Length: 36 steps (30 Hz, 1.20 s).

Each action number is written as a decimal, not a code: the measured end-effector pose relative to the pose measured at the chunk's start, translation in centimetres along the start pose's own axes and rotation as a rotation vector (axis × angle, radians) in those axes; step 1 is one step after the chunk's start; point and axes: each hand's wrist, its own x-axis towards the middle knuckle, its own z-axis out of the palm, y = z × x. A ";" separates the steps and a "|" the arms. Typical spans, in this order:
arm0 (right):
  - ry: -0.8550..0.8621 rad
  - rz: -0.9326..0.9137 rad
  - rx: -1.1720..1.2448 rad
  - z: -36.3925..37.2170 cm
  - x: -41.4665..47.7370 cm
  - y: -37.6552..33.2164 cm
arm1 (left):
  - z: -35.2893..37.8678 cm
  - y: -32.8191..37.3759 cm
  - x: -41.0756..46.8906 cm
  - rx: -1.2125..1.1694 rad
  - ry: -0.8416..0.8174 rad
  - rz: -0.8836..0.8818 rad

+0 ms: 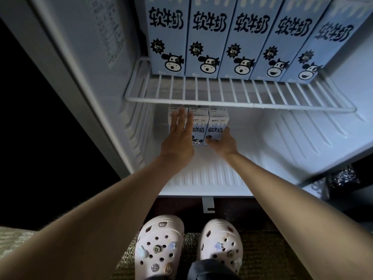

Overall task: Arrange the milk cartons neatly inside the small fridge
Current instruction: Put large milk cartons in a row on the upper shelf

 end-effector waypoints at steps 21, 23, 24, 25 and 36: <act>0.017 -0.339 -0.264 -3.9 -21.7 -9.9 | -12.2 2.6 -16.2 -0.083 0.181 -0.103; 0.009 -0.403 -0.263 -3.7 -25.5 -11.2 | -14.1 1.7 -19.8 -0.089 0.263 -0.102; -0.002 -0.430 -0.259 -3.5 -27.3 -11.9 | -15.0 1.1 -21.6 -0.086 0.287 -0.105; -0.015 -0.453 -0.254 -3.2 -29.2 -12.6 | -15.7 0.4 -23.5 -0.085 0.299 -0.113; -0.279 -0.592 -0.291 7.0 -45.4 -13.9 | -16.8 -8.6 -42.4 -0.064 0.323 -0.412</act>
